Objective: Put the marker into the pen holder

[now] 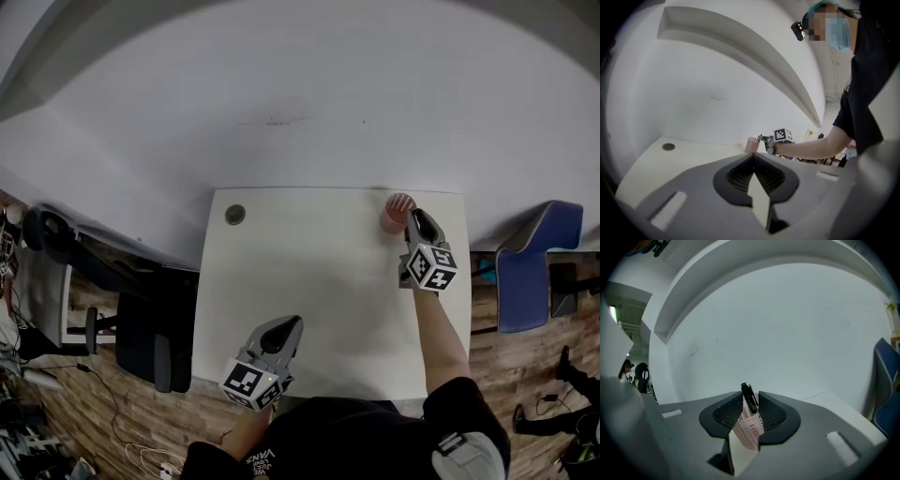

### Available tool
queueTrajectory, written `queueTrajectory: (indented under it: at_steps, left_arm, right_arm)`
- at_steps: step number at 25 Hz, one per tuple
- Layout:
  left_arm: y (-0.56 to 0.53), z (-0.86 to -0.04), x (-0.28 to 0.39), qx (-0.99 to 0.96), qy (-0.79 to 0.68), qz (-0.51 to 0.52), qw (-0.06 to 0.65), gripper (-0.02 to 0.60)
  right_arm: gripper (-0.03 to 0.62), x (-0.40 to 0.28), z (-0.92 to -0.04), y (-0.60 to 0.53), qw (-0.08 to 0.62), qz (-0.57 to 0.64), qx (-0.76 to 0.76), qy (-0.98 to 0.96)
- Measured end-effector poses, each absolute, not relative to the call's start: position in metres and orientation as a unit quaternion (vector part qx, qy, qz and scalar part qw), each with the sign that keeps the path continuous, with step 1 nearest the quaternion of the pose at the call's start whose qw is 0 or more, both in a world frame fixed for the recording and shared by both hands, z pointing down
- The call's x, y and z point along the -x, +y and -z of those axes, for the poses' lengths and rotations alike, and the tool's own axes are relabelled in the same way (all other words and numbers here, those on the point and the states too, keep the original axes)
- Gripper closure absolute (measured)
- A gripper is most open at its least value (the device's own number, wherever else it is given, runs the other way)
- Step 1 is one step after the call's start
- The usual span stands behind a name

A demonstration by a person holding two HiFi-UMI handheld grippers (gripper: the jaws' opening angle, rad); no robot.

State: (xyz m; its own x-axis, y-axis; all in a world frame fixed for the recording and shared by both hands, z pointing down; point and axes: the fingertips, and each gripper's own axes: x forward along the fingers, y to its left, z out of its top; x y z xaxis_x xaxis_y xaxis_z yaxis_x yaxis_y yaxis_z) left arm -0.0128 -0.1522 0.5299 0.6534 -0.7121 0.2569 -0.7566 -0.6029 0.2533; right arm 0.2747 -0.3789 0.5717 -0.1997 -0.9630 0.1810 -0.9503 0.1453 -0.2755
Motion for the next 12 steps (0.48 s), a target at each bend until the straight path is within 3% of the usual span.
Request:
queueTrajectory:
  at_steps: [12]
  left_arm:
    - [-0.153,-0.526,0.009,-0.897,-0.404,-0.059,0.168,0.529]
  right_arm:
    - [0.511,-0.283,-0.558,-0.372,0.038,0.167,0.641,0.748]
